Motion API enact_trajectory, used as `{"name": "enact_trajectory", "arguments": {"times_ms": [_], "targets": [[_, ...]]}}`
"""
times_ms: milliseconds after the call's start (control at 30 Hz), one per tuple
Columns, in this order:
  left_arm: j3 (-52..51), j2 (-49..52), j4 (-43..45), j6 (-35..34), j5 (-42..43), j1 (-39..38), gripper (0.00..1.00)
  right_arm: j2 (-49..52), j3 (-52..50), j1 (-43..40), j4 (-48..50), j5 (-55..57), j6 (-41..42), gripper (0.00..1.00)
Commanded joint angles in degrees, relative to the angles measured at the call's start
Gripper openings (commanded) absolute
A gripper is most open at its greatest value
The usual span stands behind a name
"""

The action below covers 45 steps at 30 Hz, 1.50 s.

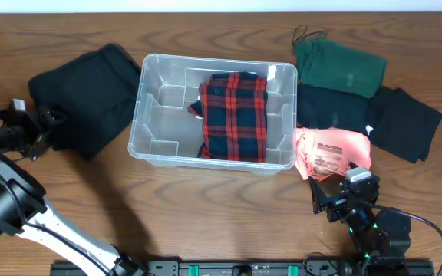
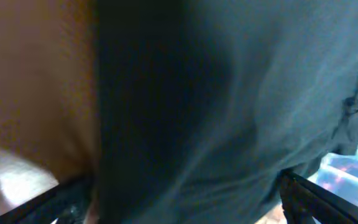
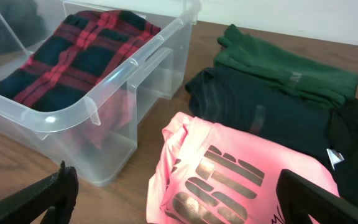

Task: Pack container
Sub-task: 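Move the left gripper to the black garment and grasp it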

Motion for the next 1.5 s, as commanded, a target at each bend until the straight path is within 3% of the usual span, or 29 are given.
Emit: {"name": "enact_trajectory", "arguments": {"times_ms": [0,300,533,633,767,900,1033,1133,1200,1333,1467], "targets": [[-0.50,3.15,0.04,1.16,-1.38,-2.34,0.98,-0.13,-0.17,-0.26,-0.04,-0.24,-0.57,0.99],[-0.59,6.62,1.97,1.14,-1.36,-8.61,0.98,-0.13,-0.17,-0.26,-0.04,-0.24,-0.57,0.99],[-0.59,6.64,2.34,1.14,-1.36,-9.90,0.57,-0.13,-0.17,-0.26,-0.04,-0.24,-0.57,0.99],[-0.59,6.64,2.27,1.16,-1.33,-9.75,0.47,-0.13,-0.17,-0.26,-0.04,-0.24,-0.57,0.99],[-0.59,6.64,1.66,1.20,-1.09,-9.57,0.20,-0.13,-0.17,-0.26,-0.04,-0.24,-0.57,0.99],[-0.59,6.62,0.59,2.25,0.48,-9.35,0.13,-0.13,-0.17,-0.26,-0.04,-0.24,-0.57,0.99],[-0.59,6.62,-0.20,3.91,5.44,-8.70,0.16,-0.13,-0.17,-0.26,-0.04,-0.24,-0.57,0.99],[-0.59,6.62,-0.20,3.91,7.76,-8.50,0.48,-0.13,-0.17,-0.26,-0.04,-0.24,-0.57,0.99],[-0.59,6.62,-0.15,3.91,7.96,-8.61,0.62,-0.13,-0.17,-0.26,-0.04,-0.24,-0.57,0.99],[-0.59,6.62,0.74,3.89,9.42,-9.16,0.72,-0.13,-0.17,-0.26,-0.04,-0.24,-0.57,0.99],[-0.59,6.62,4.13,1.51,11.93,-10.01,0.72,-0.13,-0.17,-0.26,-0.04,-0.24,-0.57,0.99]]}}
